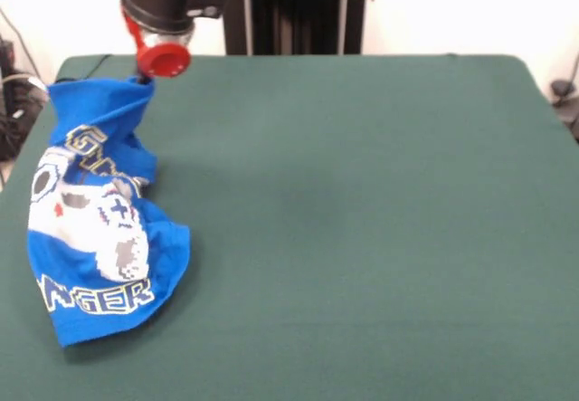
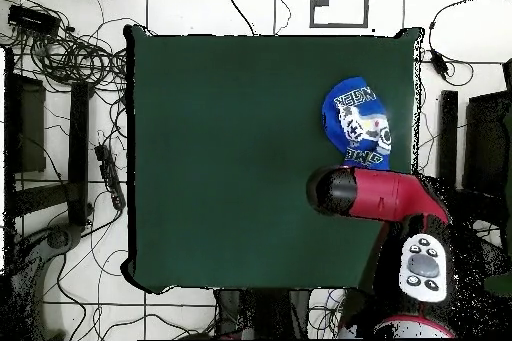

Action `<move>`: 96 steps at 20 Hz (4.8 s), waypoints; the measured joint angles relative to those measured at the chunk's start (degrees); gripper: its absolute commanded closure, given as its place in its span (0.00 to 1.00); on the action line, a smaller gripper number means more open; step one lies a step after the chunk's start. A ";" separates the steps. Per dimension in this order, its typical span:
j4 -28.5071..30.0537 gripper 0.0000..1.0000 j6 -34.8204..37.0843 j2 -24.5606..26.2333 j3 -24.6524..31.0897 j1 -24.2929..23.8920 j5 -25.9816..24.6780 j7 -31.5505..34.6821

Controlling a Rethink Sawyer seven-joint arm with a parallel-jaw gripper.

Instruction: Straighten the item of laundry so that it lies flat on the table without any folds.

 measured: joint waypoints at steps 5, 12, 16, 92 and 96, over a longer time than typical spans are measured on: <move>4.13 1.00 -0.01 -0.80 0.70 -0.71 8.79 0.73; 8.96 1.00 -0.02 -2.16 1.48 -0.80 17.96 0.73; 10.47 1.00 -0.01 -2.83 1.34 1.57 21.13 0.73; -41.45 1.00 33.34 10.18 -5.55 0.55 26.32 0.73; -30.63 1.00 25.45 4.97 -5.82 2.39 25.24 0.73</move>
